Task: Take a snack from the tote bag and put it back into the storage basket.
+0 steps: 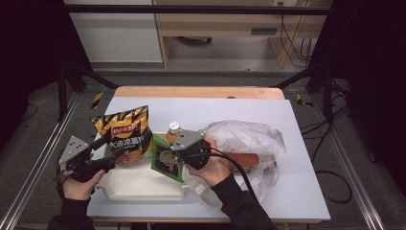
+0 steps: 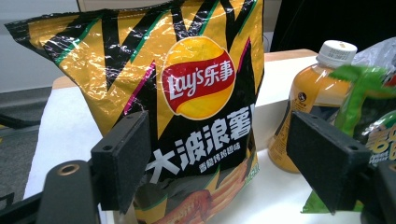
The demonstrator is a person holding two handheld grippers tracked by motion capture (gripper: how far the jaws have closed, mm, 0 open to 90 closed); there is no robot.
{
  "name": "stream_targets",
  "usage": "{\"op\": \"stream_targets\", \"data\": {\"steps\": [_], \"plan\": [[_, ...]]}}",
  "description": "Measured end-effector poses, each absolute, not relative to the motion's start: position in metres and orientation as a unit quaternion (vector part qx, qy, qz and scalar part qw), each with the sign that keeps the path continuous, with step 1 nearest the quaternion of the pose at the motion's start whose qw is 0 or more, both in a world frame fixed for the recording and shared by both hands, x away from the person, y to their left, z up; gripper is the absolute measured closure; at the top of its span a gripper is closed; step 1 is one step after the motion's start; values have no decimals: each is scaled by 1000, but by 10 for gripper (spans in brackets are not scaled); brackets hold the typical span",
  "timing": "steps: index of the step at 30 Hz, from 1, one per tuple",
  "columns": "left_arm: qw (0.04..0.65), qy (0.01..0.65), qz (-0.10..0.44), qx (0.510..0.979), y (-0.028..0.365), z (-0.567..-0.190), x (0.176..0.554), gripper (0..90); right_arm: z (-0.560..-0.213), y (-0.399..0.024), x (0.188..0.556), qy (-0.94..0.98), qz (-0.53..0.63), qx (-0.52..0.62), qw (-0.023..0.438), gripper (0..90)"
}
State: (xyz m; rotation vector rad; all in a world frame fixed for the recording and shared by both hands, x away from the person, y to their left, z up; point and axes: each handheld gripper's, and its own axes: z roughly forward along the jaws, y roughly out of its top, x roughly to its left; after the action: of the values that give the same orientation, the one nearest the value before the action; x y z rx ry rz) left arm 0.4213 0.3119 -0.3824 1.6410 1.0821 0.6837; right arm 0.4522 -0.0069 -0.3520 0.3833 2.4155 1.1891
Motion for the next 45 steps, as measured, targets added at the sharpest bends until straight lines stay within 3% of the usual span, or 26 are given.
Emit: {"op": "stream_targets", "data": {"steps": [16,35,45], "plan": [[498,444,280,690,305,-386,423,215,-375,-7,451,885,390,125,221,834],[496,443,280,692,304,-387,423,215,-379,-10,462,883,380,94,260,856],[494,442,279,694,303,-388,424,216,-382,-12,463,889,369,116,244,840]]}}
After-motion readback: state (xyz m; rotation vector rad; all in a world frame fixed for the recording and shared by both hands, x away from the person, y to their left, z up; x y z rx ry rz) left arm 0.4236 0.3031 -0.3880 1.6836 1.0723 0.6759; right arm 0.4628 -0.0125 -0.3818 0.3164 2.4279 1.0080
